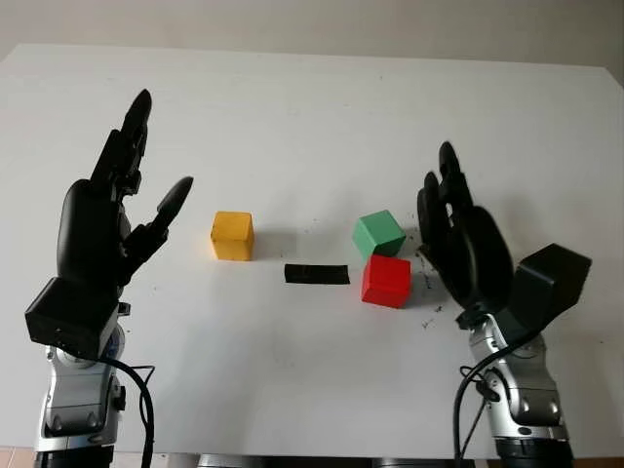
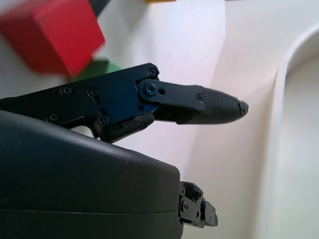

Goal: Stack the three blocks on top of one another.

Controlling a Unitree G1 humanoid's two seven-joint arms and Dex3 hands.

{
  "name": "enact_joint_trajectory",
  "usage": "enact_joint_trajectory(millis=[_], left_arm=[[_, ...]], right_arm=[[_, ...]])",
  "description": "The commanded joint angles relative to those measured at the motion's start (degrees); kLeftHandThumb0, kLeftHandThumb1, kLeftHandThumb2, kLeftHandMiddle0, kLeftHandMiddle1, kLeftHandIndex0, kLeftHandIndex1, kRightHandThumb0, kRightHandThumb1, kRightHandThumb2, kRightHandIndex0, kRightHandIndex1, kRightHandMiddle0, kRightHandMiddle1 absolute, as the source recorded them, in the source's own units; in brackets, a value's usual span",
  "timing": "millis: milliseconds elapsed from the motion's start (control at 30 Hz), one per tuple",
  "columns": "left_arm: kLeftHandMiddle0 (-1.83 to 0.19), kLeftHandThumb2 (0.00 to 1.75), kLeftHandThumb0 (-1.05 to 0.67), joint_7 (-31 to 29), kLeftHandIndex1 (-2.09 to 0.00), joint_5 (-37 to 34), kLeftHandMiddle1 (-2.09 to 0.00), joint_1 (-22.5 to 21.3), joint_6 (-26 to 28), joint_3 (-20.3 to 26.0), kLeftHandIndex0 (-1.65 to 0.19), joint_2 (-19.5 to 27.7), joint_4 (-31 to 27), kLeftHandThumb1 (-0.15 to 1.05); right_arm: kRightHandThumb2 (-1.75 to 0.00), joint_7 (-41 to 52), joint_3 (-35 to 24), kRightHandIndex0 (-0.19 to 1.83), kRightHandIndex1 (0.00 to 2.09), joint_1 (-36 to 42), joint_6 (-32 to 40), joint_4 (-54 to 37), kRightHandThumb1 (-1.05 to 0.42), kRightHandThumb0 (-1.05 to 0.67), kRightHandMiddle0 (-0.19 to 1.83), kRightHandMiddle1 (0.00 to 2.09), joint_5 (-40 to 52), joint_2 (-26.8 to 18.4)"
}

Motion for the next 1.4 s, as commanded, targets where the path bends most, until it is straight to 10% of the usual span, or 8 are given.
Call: enact_joint_trajectory(millis=[0, 233, 667, 1367], left_arm=[[0.09, 0.54, -0.7, -0.2, -0.01, -1.5, -0.02, -0.9, -0.6, -0.2, 0.08, -1.3, 0.3, 1.05], [0.13, 0.57, -0.72, 1.0, -0.02, -0.3, -0.04, 0.5, 1.1, -2.1, 0.13, -3.5, -0.5, 1.05], [0.18, 0.6, -0.71, 1.2, -0.04, 1.1, -0.05, 1.7, 1.9, -3.6, 0.15, -5.1, -1.0, 1.05], [0.18, 0.59, -0.72, 0.9, -0.05, 0.4, -0.04, 2.7, 3.2, -3.1, 0.18, -5.0, -1.3, 1.05]], right_arm=[[-0.4, 3.5, -1.4, -0.19, 0.0, -3.3, -3.7, 0.8, -1.05, -0.75, -0.15, 0.04, -0.5, -5.6], [-0.06, 15.8, -2.2, -0.08, 0.07, -9.3, -4.5, 1.3, -0.91, -0.81, 0.03, 0.13, -3.4, -22.3], [-0.07, 20.2, 5.7, -0.03, 0.06, -19.0, -38.0, 12.0, -0.82, -0.75, 0.25, 0.14, -24.5, -40.9], [-0.05, -4.7, 16.5, 0.1, 0.06, -26.5, -64.1, 23.9, -0.83, -0.38, 0.45, 0.1, -49.9, -35.0]])
